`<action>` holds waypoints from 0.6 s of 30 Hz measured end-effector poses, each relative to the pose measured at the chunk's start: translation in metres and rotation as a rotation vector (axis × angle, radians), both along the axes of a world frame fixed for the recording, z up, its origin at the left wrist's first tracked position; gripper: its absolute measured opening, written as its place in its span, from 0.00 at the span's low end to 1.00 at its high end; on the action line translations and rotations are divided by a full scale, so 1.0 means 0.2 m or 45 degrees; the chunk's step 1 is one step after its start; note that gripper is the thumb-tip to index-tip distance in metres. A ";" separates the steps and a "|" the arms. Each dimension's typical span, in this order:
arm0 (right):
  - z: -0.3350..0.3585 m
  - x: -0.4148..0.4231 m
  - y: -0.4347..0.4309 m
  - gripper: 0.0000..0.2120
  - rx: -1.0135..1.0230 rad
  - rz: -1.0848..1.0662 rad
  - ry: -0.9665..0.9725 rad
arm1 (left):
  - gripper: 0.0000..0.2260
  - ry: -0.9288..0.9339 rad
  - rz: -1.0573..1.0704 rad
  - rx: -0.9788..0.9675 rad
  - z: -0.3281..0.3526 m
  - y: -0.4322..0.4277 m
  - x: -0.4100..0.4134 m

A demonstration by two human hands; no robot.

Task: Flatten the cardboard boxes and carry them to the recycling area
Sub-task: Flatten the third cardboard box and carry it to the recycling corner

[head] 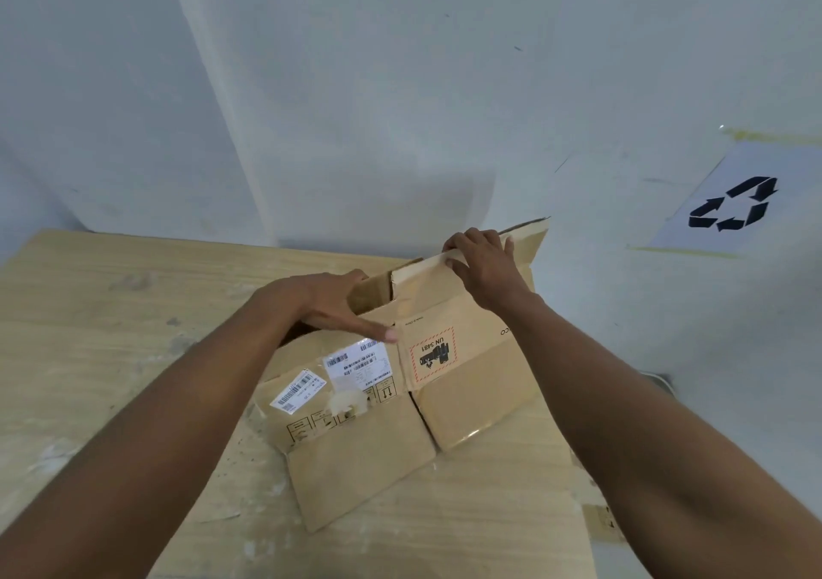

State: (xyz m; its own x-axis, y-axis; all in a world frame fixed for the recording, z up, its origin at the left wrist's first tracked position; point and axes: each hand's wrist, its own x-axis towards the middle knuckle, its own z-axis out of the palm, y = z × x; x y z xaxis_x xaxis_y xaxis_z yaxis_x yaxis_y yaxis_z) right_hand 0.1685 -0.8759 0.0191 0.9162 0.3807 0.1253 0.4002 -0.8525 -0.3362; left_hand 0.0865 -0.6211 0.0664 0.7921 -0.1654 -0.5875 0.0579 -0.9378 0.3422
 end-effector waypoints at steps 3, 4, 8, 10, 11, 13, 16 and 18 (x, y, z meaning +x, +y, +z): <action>0.01 0.00 0.00 0.10 0.035 0.003 -0.006 | 0.44 -0.258 -0.129 0.280 -0.01 -0.11 0.01; 0.01 0.00 0.00 0.10 0.041 0.004 -0.005 | 0.41 -0.361 -0.127 0.300 -0.02 -0.15 0.02; 0.00 0.00 0.00 0.09 0.067 -0.004 -0.011 | 0.30 -0.639 -0.024 0.291 -0.10 -0.29 0.09; -0.01 0.00 0.01 0.09 0.071 -0.017 -0.023 | 0.27 -0.789 0.015 0.323 -0.12 -0.37 0.12; -0.01 -0.01 0.00 0.09 0.070 -0.021 -0.029 | 0.26 -0.845 0.035 0.330 -0.14 -0.41 0.13; -0.02 -0.02 0.00 0.09 0.093 -0.019 -0.056 | 0.24 -0.921 0.036 0.361 -0.17 -0.48 0.15; -0.04 -0.04 -0.03 0.09 0.176 -0.028 -0.105 | 0.25 -1.011 -0.078 0.462 -0.21 -0.54 0.18; -0.07 -0.06 -0.07 0.12 0.272 -0.039 -0.113 | 0.23 -1.076 -0.178 0.507 -0.23 -0.54 0.21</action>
